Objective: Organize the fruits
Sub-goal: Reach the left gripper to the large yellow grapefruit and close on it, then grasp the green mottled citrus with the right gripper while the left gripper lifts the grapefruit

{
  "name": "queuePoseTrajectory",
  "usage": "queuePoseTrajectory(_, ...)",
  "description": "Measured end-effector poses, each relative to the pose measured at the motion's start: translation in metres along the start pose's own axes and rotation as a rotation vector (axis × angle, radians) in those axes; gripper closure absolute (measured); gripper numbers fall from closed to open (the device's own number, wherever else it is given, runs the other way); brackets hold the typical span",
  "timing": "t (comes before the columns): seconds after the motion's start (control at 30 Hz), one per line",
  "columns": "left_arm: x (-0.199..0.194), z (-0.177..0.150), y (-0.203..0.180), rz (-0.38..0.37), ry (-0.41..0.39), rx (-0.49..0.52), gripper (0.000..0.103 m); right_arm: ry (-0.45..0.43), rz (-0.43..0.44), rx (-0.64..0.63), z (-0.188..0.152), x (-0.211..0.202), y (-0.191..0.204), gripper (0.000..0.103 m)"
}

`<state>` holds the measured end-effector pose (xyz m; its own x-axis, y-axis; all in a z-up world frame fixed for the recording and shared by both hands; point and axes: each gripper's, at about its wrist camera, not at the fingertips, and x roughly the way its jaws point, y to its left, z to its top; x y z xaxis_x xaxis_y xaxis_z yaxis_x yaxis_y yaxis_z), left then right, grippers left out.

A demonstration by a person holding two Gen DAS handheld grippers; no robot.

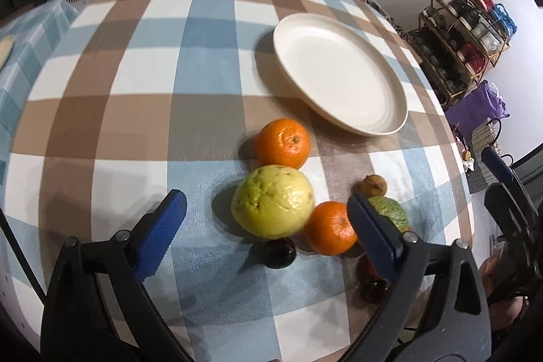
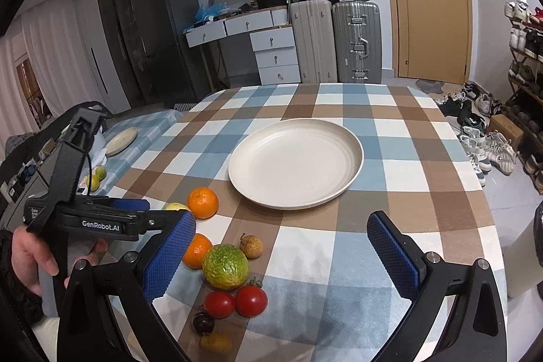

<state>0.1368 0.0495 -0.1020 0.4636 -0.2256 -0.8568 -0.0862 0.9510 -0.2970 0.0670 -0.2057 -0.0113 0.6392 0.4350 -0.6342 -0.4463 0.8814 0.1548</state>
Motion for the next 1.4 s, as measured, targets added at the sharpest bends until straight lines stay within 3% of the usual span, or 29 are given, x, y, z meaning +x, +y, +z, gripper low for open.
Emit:
queuePoseTrajectory(0.23,0.017,0.005,0.005,-0.046,0.05,-0.01,0.02,0.015,0.011,0.001,0.001,0.01,0.002,0.0)
queuePoseTrajectory(0.6,0.02,0.004,0.002,-0.102,0.058,-0.014,0.051,-0.004,0.002,-0.002,0.001,0.006,0.002,0.0)
queuePoseTrajectory(0.73,0.018,0.003,0.009,-0.133,0.064,-0.044,0.051,-0.006,0.002,0.003,0.0,0.003,0.001,0.0)
queuePoseTrajectory(1.0,0.012,0.003,0.014,-0.127,0.046,-0.062,0.052,-0.007,0.007,0.001,-0.001,0.002,0.001,0.0)
queuePoseTrajectory(1.4,-0.019,0.0,0.02,-0.182,-0.038,-0.087,0.052,0.038,0.132,0.013,-0.009,0.007,0.004,0.0)
